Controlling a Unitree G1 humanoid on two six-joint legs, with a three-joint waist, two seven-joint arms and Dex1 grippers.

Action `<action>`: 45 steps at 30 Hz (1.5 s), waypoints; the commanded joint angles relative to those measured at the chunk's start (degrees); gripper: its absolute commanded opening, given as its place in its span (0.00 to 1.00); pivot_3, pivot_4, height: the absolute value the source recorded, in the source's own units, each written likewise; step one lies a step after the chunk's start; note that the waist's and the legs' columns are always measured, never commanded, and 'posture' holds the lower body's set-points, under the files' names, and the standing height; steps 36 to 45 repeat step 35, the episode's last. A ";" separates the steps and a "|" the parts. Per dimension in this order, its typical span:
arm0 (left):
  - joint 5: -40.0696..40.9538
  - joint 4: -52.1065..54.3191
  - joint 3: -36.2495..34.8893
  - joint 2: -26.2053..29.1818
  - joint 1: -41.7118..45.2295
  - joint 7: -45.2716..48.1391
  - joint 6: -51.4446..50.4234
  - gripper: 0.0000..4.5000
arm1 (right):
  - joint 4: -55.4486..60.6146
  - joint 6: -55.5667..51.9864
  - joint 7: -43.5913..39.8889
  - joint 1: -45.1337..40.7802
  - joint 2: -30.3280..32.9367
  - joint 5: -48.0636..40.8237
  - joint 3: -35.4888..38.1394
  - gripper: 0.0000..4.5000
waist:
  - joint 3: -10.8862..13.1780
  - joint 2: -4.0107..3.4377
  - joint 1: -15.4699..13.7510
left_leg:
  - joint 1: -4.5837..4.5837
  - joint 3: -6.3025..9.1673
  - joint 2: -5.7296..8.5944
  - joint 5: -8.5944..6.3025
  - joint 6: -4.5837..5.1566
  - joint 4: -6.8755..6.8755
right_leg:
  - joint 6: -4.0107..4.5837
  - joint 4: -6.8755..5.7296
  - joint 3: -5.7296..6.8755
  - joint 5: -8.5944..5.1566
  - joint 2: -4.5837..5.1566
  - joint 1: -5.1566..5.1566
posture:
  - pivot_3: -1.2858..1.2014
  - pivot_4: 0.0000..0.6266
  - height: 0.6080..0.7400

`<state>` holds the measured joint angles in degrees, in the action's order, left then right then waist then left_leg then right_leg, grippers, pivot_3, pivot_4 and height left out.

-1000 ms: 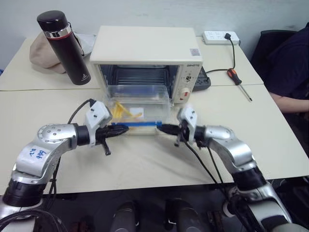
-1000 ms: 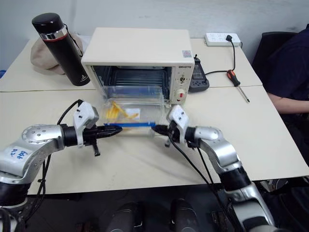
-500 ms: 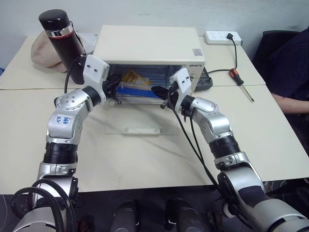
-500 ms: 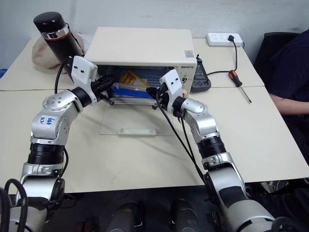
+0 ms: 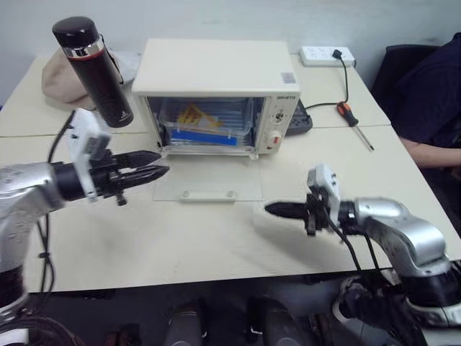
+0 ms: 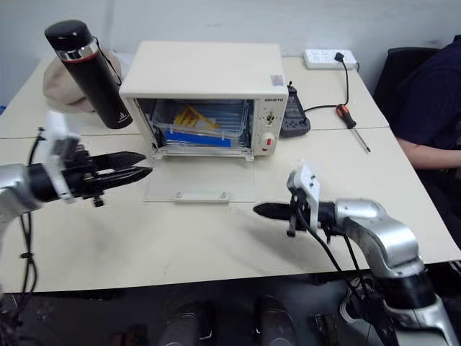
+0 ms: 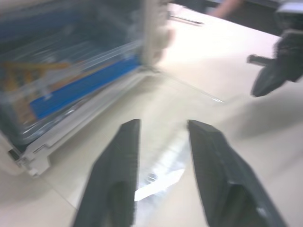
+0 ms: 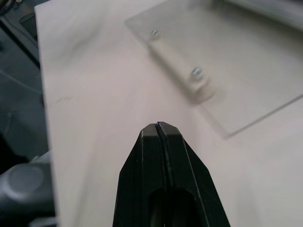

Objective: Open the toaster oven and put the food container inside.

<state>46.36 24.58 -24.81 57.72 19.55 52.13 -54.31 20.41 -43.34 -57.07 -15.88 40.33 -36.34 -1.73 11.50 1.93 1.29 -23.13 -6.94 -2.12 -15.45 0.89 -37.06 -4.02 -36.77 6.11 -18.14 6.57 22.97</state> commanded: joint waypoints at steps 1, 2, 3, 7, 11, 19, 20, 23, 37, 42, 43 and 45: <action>1.81 1.30 -5.84 7.03 -2.58 6.81 -0.49 0.67 | 2.23 0.53 6.77 3.25 -2.70 3.52 -1.94 0.00 | 0.00 -0.01 0.09 | 0.05 0.05 -0.02 -0.04 -0.04 0.01 | 0.06 0.00 0.02 -0.02 -0.01 -0.05 | 0.52 0.24 1.00; 1.39 0.85 -6.52 8.60 -3.20 7.89 0.13 0.74 | 1.92 0.63 8.95 3.69 -3.97 4.66 -2.53 0.00 | 0.00 -0.01 0.15 | 0.05 0.07 -0.03 -0.03 -0.07 0.03 | 0.10 -0.01 0.04 -0.04 -0.01 -0.03 | 0.52 0.24 1.00; 1.04 -0.11 -6.95 9.70 -3.29 8.49 0.84 0.81 | 1.04 1.00 11.23 3.51 -5.68 5.94 -2.95 0.00 | 0.02 -0.05 0.16 | 0.03 0.07 -0.03 0.00 -0.17 0.04 | 0.13 -0.04 0.03 -0.05 -0.01 0.03 | 0.52 0.24 1.00; 1.77 -4.30 -8.06 12.44 -0.76 9.49 1.49 0.99 | -6.03 4.01 19.61 0.83 -13.90 10.97 -3.86 0.00 | 0.07 -0.13 0.22 | -0.15 -0.01 -0.01 0.15 -0.26 0.07 | 0.16 -0.15 -0.04 -0.07 -0.02 0.32 | 0.52 0.24 1.00; -1.16 -5.61 -7.01 13.71 -0.38 9.35 4.64 0.99 | -16.01 10.33 23.82 -4.61 -20.94 15.10 -4.25 0.00 | 0.07 -0.13 0.53 | -0.20 -0.15 -0.02 0.23 -0.11 0.08 | 0.16 -0.16 -0.12 -0.07 -0.07 0.43 | 0.52 0.24 1.00; -4.25 -8.48 -6.82 12.99 -1.14 8.04 7.44 1.00 | -8.01 0.94 16.60 -16.67 -15.35 2.26 5.33 0.53 | 0.16 -0.25 0.37 | -0.31 -0.18 -0.02 0.22 0.00 0.02 | 0.14 -0.20 -0.15 -0.07 -0.07 0.54 | 0.52 0.24 1.00; -4.51 -9.05 -7.06 12.92 -1.43 8.13 7.64 1.00 | -7.98 -1.21 15.66 -19.01 -13.34 0.02 7.31 0.58 | 0.17 -0.27 0.36 | -0.31 -0.18 -0.02 0.22 0.01 0.02 | 0.14 -0.20 -0.15 -0.07 -0.06 0.53 | 0.52 0.24 1.00; -5.22 -10.90 -8.06 13.31 -2.10 9.01 8.57 1.00 | -10.22 -4.61 10.19 -24.45 -4.47 -2.94 10.73 0.82 | 0.24 -0.36 0.25 | -0.30 -0.16 -0.02 0.23 0.03 0.02 | 0.14 -0.22 -0.13 -0.07 -0.06 0.54 | 0.52 0.24 1.00; -5.10 -15.33 -12.77 15.31 -0.12 10.10 8.15 1.00 | -13.14 -5.66 -3.35 -25.18 10.62 -6.29 13.27 1.00 | 0.25 -0.37 0.46 | -0.25 -0.37 -0.08 0.15 0.16 0.03 | 0.11 -0.16 -0.21 -0.07 -0.08 0.56 | 0.52 0.24 1.00; -5.10 -15.33 -12.77 15.31 -0.12 10.10 8.15 1.00 | -13.14 -5.66 -3.35 -25.18 10.62 -6.29 13.27 1.00 | 0.25 -0.37 0.46 | -0.25 -0.37 -0.08 0.15 0.16 0.03 | 0.11 -0.16 -0.21 -0.07 -0.08 0.56 | 0.52 0.24 1.00; -5.10 -15.33 -12.77 15.31 -0.12 10.10 8.15 1.00 | -13.14 -5.66 -3.35 -25.18 10.62 -6.29 13.27 1.00 | 0.25 -0.37 0.46 | -0.25 -0.37 -0.08 0.15 0.16 0.03 | 0.11 -0.16 -0.21 -0.07 -0.08 0.56 | 0.52 0.24 1.00; -5.10 -15.33 -12.77 15.31 -0.12 10.10 8.15 1.00 | -13.14 -5.66 -3.35 -25.18 10.62 -6.29 13.27 1.00 | 0.25 -0.37 0.46 | -0.25 -0.37 -0.08 0.15 0.16 0.03 | 0.11 -0.16 -0.21 -0.07 -0.08 0.56 | 0.52 0.24 1.00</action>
